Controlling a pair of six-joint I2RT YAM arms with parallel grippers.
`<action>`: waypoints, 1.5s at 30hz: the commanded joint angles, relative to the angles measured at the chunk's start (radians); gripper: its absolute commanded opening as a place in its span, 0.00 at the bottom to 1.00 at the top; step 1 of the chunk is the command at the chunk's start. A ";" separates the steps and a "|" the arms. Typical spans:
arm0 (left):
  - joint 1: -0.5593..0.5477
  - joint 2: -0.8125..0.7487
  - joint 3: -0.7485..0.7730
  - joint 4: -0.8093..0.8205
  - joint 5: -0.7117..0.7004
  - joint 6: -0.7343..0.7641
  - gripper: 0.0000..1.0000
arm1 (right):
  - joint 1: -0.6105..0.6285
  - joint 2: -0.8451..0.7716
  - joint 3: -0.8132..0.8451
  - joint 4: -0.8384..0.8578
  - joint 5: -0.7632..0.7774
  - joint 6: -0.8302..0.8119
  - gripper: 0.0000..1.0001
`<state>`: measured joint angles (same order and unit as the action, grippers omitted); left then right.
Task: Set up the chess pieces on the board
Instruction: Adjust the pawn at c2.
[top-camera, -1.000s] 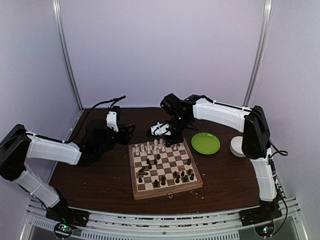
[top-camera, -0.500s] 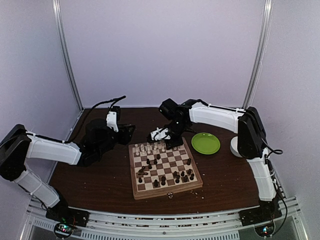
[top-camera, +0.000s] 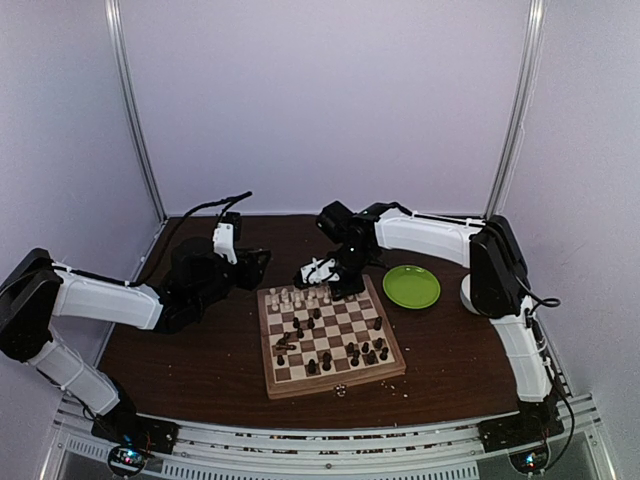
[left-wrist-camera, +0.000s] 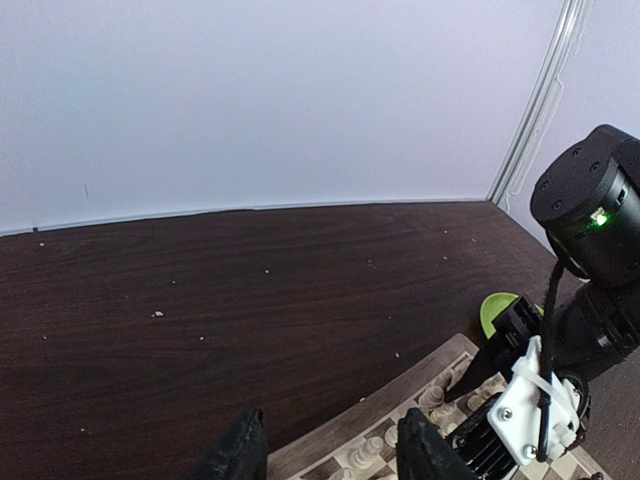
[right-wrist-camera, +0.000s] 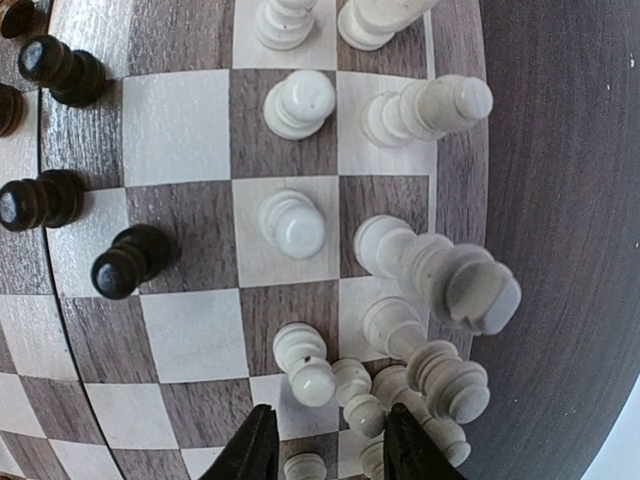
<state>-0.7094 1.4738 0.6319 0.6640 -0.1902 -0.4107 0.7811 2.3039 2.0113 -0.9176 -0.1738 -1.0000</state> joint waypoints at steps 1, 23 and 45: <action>-0.001 0.008 0.023 0.032 0.017 0.006 0.46 | 0.006 0.025 0.028 -0.001 0.019 -0.012 0.36; -0.001 0.015 0.028 0.030 0.026 0.006 0.46 | 0.006 0.003 0.025 -0.077 0.040 -0.031 0.11; -0.001 0.020 0.030 0.031 0.035 0.006 0.46 | 0.004 -0.009 0.021 -0.106 0.051 -0.023 0.23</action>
<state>-0.7094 1.4860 0.6338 0.6636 -0.1665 -0.4107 0.7811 2.3116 2.0251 -1.0019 -0.1425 -1.0260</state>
